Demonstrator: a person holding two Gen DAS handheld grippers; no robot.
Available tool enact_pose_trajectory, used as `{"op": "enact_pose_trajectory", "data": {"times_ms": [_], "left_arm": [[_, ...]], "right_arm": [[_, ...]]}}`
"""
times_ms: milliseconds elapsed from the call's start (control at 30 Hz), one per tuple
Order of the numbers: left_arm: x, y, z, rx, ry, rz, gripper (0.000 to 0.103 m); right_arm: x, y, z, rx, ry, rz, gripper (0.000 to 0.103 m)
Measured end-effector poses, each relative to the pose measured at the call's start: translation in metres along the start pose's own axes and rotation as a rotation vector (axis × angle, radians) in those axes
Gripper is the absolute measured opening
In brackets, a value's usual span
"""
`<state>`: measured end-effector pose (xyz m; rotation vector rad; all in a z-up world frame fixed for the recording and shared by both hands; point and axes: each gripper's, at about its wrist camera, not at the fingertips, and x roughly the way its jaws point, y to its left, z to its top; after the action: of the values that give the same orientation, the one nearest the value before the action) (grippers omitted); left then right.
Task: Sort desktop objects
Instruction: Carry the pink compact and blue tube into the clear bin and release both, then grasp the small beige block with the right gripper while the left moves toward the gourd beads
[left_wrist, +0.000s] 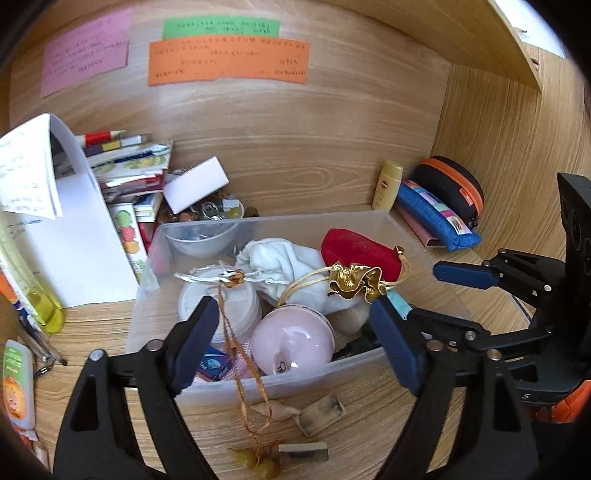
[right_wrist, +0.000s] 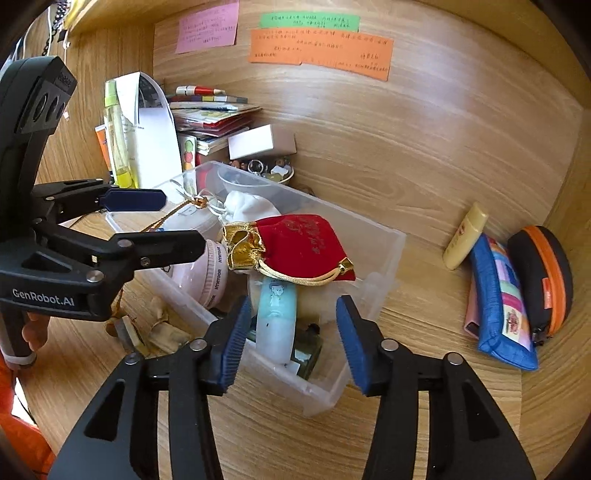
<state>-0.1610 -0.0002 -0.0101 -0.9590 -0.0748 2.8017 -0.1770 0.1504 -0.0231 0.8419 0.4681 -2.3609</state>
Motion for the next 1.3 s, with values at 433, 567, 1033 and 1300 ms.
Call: {"op": "enact_pose_trajectory", "data": {"times_ms": [433, 567, 1033, 1300], "left_arm": [[-0.038, 0.013, -0.015, -0.030, -0.056, 0.059, 0.095], [-0.045, 0.017, -0.026, -0.031, -0.045, 0.076, 0.096], [-0.046, 0.045, -0.080, -0.087, 0.064, 0.159, 0.096], [-0.051, 0.068, -0.104, -0.125, 0.108, 0.189, 0.096]], "right_arm": [[-0.027, 0.008, -0.007, -0.001, -0.051, -0.041, 0.064], [-0.034, 0.013, -0.011, 0.000, -0.063, -0.030, 0.064], [-0.024, 0.042, -0.032, -0.008, 0.005, 0.095, 0.064], [0.000, 0.076, -0.038, -0.051, 0.052, 0.183, 0.064]]}}
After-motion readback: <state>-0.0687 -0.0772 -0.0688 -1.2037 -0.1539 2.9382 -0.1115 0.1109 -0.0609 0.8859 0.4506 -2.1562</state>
